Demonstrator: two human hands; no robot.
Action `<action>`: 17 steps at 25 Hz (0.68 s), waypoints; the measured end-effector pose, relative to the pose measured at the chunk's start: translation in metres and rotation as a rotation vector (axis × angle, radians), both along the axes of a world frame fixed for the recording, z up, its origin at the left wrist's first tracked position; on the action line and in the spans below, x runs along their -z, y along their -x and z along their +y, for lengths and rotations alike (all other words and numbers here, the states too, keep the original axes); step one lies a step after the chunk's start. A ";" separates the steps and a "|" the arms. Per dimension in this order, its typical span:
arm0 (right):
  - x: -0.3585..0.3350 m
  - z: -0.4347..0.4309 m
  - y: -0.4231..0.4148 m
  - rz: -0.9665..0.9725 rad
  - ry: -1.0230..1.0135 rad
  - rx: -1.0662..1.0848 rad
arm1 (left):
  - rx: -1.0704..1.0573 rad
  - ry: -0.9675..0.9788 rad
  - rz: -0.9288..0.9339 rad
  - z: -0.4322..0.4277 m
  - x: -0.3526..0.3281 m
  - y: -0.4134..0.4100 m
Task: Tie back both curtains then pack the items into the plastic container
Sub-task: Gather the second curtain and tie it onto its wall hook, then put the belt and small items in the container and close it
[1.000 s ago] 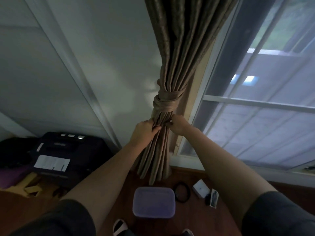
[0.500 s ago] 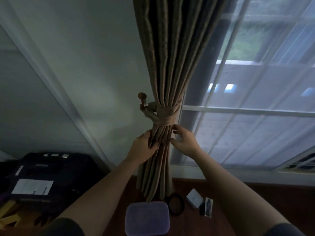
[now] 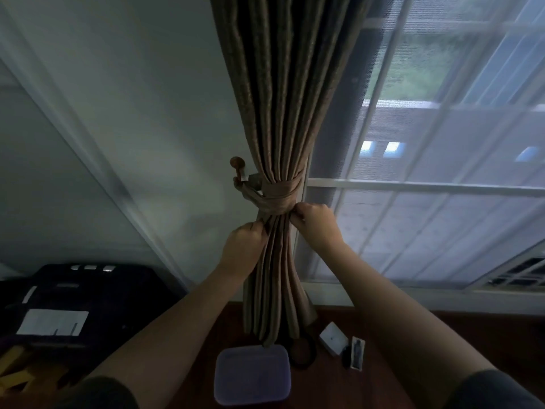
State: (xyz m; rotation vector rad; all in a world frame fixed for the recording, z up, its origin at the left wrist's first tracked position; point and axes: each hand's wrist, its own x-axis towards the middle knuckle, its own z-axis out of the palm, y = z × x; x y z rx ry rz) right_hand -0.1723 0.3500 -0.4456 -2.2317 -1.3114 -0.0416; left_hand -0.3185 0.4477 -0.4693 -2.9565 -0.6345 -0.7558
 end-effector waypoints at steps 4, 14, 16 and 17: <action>0.003 -0.004 0.001 -0.010 0.038 -0.004 | -0.071 0.098 0.120 -0.007 -0.008 -0.008; 0.024 -0.038 -0.005 0.089 0.053 -0.087 | -0.322 0.351 -0.161 -0.054 -0.018 0.010; 0.030 -0.053 0.002 0.116 0.074 -0.088 | -0.350 0.368 -0.124 -0.068 -0.014 0.019; 0.032 -0.062 0.007 0.126 0.087 -0.093 | -0.363 0.385 -0.086 -0.075 -0.011 0.024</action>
